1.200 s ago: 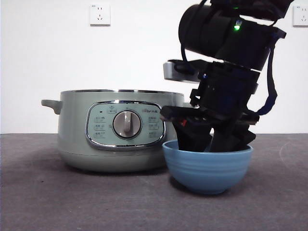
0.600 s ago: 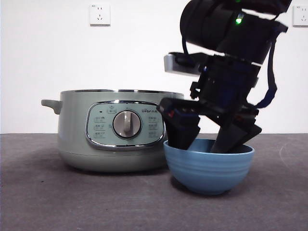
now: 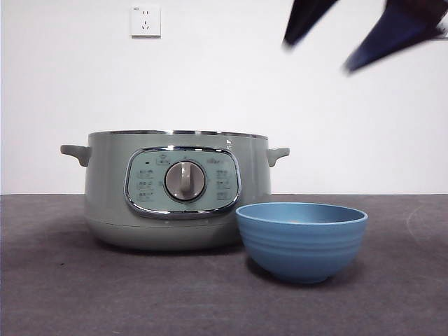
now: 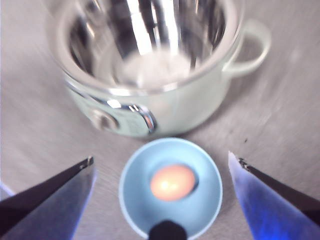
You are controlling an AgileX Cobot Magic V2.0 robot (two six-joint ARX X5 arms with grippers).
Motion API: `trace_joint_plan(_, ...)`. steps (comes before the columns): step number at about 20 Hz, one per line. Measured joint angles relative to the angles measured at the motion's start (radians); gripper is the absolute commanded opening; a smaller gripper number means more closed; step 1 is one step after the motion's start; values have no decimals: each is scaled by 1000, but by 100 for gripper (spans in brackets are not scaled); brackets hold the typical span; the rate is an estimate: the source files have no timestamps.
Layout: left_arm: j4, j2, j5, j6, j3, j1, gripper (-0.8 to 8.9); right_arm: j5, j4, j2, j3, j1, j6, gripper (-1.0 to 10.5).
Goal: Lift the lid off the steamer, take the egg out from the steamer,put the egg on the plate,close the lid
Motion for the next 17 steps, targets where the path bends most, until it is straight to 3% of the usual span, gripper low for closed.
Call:
trace_joint_plan(4,183,62,66,-3,-59,0,-8,0,-41,-214,0,0,22,448)
trace_joint_plan(9,500,106,59,-36,-341,0,-8,0,-68,-393,0,0,45,445)
trace_joint_plan(11,624,150,58,-47,-417,0,-8,0,-90,-424,0,0,58,445)
trace_joint_plan(17,795,286,59,-61,-416,0,-8,0,-146,-428,0,0,76,445)
